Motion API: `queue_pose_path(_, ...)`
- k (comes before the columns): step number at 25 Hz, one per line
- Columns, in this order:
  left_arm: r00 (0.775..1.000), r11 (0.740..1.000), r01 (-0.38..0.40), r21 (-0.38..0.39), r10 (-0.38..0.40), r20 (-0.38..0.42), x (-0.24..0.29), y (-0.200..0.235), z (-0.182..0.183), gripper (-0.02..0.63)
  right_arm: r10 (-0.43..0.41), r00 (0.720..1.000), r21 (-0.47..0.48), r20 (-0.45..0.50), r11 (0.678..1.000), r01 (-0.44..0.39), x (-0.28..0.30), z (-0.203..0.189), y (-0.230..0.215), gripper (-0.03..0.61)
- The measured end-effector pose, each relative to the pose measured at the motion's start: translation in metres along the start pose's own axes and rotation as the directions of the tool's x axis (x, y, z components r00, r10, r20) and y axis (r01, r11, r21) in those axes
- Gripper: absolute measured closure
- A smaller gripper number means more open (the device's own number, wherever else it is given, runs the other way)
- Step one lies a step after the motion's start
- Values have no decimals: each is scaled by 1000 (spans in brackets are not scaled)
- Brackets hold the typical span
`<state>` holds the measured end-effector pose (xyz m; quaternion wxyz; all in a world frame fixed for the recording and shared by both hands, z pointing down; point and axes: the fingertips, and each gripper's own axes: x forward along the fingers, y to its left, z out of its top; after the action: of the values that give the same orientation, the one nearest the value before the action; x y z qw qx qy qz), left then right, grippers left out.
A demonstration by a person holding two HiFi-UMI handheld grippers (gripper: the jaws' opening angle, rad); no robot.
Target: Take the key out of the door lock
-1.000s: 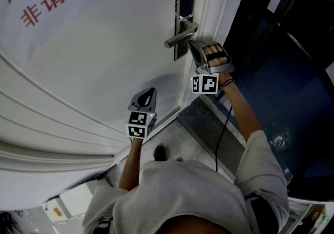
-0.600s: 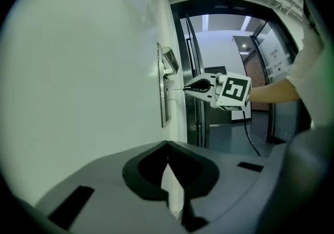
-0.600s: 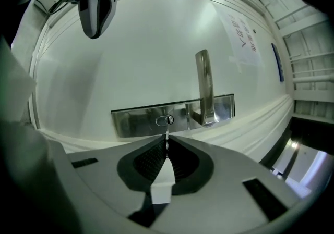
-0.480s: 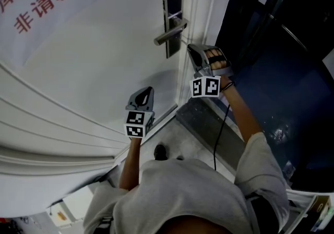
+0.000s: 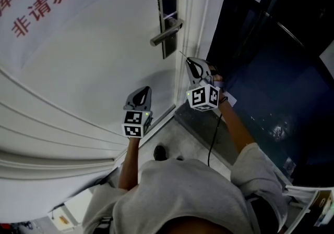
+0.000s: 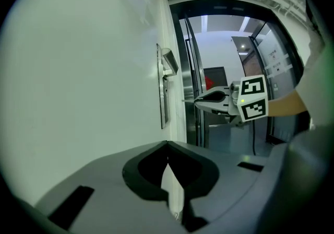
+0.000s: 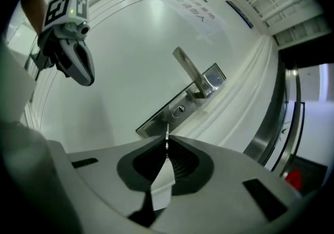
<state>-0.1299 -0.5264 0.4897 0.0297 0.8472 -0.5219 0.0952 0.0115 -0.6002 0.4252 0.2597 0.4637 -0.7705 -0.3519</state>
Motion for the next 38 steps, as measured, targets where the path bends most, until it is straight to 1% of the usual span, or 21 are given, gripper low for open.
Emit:
queue_pose_path(2,1000,1000,4,0,-4,1,1,0,0,595,4,1000,135,-9,991,-2,-8,-5,2,548)
queue_pose_path(5,1000,1000,9,-1,-9,0,3,-2,-1,595,3,1000,328,-18,945,3,-20,-12,1,548)
queue_pose_path(6,1000,1000,10,-1,-10,-1,3,-2,-1,595,-4,1000,371,-22,929,12,-24,-15,0,548)
queue_pose_path(8,1000,1000,13,1,-13,0,4,-2,-1,595,-18,999,424,-32,905,30,-31,-20,0,548)
queue_pose_path(13,1000,1000,22,-2,-22,4,6,-7,-1,595,-35,998,500,-55,864,58,-55,-33,12,548)
queue_pose_path(19,1000,1000,29,-7,-29,-3,7,-14,-5,595,-27,994,582,-108,809,85,-82,-50,39,548)
queue_pose_path(21,1000,1000,28,-8,-28,-3,7,-15,-5,595,-27,992,611,-124,786,98,-89,-56,42,548)
queue_pose_path(24,1000,1000,26,-7,-26,-2,8,-15,-5,595,-39,990,632,-137,766,118,-98,-62,40,548)
queue_pose_path(30,999,999,34,-17,-35,-7,8,-19,-9,595,-58,987,625,-152,768,142,-105,-65,32,548)
queue_pose_path(38,999,999,38,-21,-38,1,8,-22,-7,595,-58,987,621,-151,771,140,-105,-59,34,548)
